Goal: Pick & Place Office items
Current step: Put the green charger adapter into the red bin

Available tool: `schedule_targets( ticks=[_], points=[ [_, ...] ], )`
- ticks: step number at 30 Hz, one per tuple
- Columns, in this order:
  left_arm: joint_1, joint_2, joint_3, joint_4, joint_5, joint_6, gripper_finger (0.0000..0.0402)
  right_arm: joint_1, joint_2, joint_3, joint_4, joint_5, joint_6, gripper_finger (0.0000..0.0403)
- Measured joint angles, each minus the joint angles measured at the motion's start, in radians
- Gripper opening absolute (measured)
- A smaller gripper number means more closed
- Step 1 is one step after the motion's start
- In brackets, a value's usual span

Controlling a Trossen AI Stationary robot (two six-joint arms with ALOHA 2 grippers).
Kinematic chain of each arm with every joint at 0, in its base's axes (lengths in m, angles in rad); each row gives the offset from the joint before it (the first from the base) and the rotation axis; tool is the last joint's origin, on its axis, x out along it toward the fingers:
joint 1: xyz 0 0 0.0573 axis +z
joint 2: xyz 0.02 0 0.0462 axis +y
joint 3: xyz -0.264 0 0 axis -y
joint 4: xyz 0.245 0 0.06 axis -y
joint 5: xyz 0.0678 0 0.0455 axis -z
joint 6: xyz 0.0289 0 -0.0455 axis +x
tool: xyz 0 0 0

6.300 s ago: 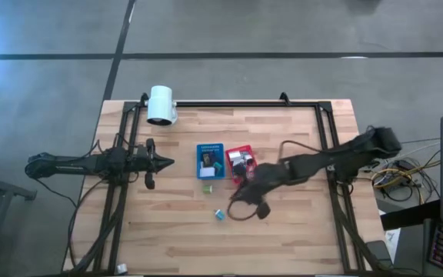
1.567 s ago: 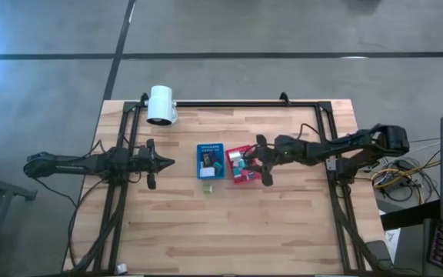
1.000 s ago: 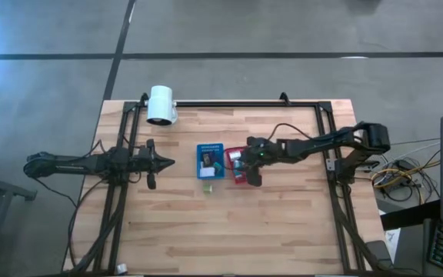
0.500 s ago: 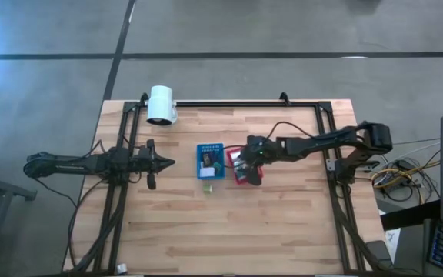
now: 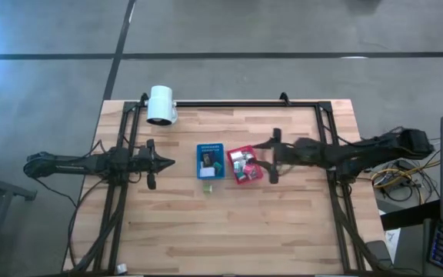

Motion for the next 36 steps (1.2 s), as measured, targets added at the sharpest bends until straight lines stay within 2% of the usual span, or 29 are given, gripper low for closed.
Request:
schedule_targets(
  ticks=[4,8,11,14,16,25,30,36],
  points=[
    [0.0,0.0,0.0,0.0,0.0,0.0,0.0009,0.001,-0.171,-0.168,0.223,-0.007,-0.014,0.0207],
    [0.0,0.0,0.0,0.0,0.0,0.0,0.0009,0.001,-0.317,-0.32,0.397,0.008,0.005,0.0148],
    [0.0,0.0,0.0,0.0,0.0,0.0,0.0009,0.0,-0.416,-0.358,0.343,0.095,0.038,0.0086],
    [0.0,0.0,0.0,0.002,0.0,0.0,0.0009,0.0,-0.484,-0.358,0.2,0.103,0.015,0.0024],
    [0.0,0.0,0.0,0.002,0.0,0.0,0.0009,0.001,-0.519,-0.348,0.154,0.093,0.021,0.0016],
    [0.0,0.0,0.0,-0.001,0.0,0.0,0.0009,0.0,-0.631,-0.395,0.145,0.084,0.023,0.0008],
    [0.0,0.0,0.0,-0.001,0.0,0.0,0.0009,0.0,-0.709,-0.462,0.239,-0.009,0.016,0.0008],
    [0.0,0.0,0.0,-0.002,0.0,0.0,0.0009,0.0,-0.807,-0.467,0.137,-0.013,0.023,0.0008]
  ],
)
